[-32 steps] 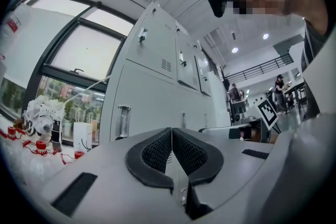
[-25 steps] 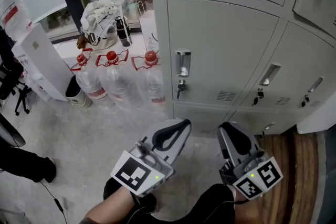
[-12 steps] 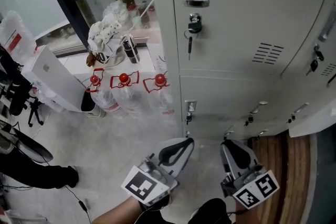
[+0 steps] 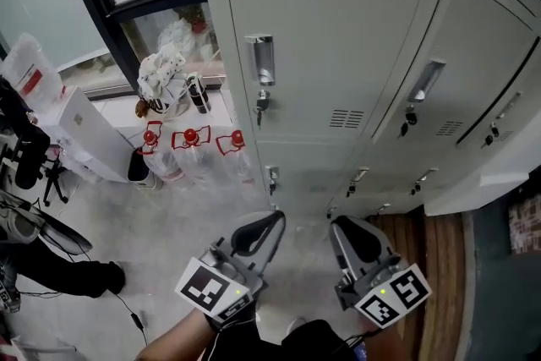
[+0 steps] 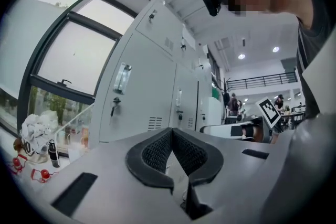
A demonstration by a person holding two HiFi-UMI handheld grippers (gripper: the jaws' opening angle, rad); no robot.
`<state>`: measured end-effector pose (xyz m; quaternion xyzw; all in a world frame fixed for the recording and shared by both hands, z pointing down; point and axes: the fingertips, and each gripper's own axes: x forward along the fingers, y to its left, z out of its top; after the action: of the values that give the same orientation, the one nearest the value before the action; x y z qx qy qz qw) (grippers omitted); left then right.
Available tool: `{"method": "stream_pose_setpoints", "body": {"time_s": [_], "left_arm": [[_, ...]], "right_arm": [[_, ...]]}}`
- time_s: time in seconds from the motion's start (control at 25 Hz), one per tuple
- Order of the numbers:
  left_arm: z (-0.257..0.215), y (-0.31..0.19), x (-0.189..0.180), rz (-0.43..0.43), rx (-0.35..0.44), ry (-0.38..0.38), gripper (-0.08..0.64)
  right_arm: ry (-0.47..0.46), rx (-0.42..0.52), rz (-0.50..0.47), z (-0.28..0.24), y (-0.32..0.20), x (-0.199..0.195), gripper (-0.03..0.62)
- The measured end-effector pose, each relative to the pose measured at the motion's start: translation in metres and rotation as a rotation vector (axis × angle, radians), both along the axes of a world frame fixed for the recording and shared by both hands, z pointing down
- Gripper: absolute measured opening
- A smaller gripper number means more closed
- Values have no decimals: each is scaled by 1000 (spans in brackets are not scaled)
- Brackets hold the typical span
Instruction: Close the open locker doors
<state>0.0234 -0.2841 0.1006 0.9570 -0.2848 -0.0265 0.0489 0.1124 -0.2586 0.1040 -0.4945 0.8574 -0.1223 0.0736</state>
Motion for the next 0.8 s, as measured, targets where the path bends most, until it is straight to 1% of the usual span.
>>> {"method": "stream_pose_setpoints", "body": {"time_s": [0.2, 0.32, 0.44, 0.6, 0.8], "left_arm": [[-59, 45, 19, -17, 3, 8, 9], [-80, 70, 25, -19, -1, -3, 9], [-97, 94, 25, -13, -11, -6, 9], [-115, 128, 12, 20, -3, -10, 9], [-134, 163, -22, 44, 5, -5, 9]], "right_arm": [[-6, -25, -14, -50, 43, 15, 46], [6, -29, -9, -70, 66, 20, 46], [20, -30, 3, -87, 90, 17, 45], [33, -24, 30, -108, 124, -1, 44], [38, -16, 83, -127, 168, -28, 43]]}}
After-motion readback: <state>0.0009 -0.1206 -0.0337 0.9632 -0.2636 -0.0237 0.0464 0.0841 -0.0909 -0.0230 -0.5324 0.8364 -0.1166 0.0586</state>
